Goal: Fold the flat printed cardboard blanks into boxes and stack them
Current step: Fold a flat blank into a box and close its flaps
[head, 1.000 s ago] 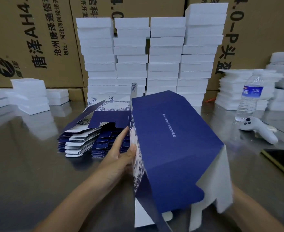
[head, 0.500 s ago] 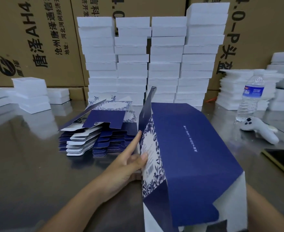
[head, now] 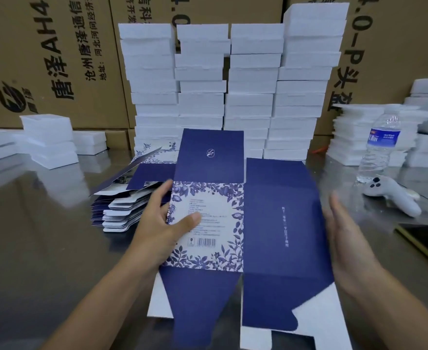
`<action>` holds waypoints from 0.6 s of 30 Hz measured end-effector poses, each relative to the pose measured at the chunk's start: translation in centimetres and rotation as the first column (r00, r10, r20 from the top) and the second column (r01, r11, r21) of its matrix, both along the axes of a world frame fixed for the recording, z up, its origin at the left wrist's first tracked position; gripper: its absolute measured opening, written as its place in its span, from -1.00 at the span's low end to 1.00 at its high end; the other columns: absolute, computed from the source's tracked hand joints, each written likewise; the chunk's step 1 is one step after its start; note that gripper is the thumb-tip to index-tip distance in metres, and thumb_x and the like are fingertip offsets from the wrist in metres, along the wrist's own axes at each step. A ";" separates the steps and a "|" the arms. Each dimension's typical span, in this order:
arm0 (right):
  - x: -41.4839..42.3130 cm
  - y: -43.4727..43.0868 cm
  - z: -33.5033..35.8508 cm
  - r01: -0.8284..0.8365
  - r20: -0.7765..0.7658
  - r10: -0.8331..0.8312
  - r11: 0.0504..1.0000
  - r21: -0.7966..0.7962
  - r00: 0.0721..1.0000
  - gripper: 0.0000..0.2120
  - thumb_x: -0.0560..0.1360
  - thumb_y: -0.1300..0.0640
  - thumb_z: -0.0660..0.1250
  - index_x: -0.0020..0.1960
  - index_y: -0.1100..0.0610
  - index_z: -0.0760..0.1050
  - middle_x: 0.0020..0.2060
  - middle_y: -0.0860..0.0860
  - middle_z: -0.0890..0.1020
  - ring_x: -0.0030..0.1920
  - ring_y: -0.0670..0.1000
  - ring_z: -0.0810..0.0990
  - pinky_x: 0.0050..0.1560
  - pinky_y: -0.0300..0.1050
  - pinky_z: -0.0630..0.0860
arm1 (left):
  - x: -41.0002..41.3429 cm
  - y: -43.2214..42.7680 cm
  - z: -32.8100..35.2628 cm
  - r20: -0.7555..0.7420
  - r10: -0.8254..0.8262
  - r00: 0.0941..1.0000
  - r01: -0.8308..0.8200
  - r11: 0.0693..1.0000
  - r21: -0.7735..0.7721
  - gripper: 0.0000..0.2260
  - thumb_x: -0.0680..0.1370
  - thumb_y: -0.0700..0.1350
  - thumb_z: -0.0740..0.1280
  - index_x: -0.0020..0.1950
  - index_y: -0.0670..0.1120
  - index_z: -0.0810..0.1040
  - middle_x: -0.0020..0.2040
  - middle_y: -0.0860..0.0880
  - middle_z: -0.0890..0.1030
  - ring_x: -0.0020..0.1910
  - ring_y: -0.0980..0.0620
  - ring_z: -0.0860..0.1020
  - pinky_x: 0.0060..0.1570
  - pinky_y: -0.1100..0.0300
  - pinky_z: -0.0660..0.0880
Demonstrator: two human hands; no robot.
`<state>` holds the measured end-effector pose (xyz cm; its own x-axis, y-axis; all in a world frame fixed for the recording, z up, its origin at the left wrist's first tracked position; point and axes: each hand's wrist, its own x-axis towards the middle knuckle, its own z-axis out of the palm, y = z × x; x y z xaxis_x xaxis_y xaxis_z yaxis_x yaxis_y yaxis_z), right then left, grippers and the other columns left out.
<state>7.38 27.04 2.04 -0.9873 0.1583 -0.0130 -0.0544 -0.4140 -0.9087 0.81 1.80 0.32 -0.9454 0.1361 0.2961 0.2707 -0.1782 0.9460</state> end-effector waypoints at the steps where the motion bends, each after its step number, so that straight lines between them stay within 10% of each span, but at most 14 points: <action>1: -0.2 0.0 -0.4 0.045 0.010 -0.045 0.998 0.044 0.999 -0.52 0.47 -0.30 0.13 -0.02 -0.02 0.68 0.02 0.05 0.69 0.00 0.08 0.67 -0.09 0.02 0.59 | 0.0 0.0 -0.1 -0.005 0.008 1.000 -0.009 0.999 -0.046 -0.45 0.27 -0.12 0.51 0.24 0.04 0.48 0.04 0.00 0.68 -0.04 0.01 0.67 -0.20 0.15 0.61; 8: -0.4 0.5 -1.7 0.308 -0.044 -0.314 0.878 0.365 0.948 -0.71 0.57 -0.06 0.23 -0.16 -0.03 0.68 -0.17 0.03 0.72 -0.16 0.04 0.70 -0.01 0.05 0.58 | 0.5 0.1 -0.1 0.004 -0.001 1.000 0.002 0.987 -0.160 -0.79 0.43 0.01 0.41 0.04 0.03 0.57 -0.04 -0.02 0.70 -0.07 -0.02 0.67 -0.16 0.12 0.59; 12: -0.2 0.4 -1.7 0.286 -0.042 -0.295 0.867 0.409 0.954 -0.70 0.56 -0.05 0.23 -0.16 0.03 0.67 -0.18 0.06 0.71 -0.18 0.08 0.68 -0.03 0.07 0.58 | 0.2 0.2 -0.2 0.091 0.144 0.985 -0.128 0.978 -0.166 -0.65 0.58 0.13 0.19 -0.14 -0.13 0.53 -0.21 -0.27 0.56 -0.23 -0.11 0.49 -0.13 0.07 0.38; 18: -0.3 -0.2 -1.7 0.259 -0.043 -0.263 0.886 0.385 0.964 -0.70 0.56 -0.05 0.23 -0.19 0.01 0.68 -0.20 0.05 0.71 -0.23 0.04 0.68 -0.07 0.00 0.57 | -0.5 -0.3 -0.4 -0.085 0.234 0.968 -0.249 0.930 -0.271 -0.66 0.64 -0.01 0.14 -0.18 -0.25 0.41 -0.28 -0.14 0.45 -0.36 -0.02 0.30 -0.41 0.21 0.19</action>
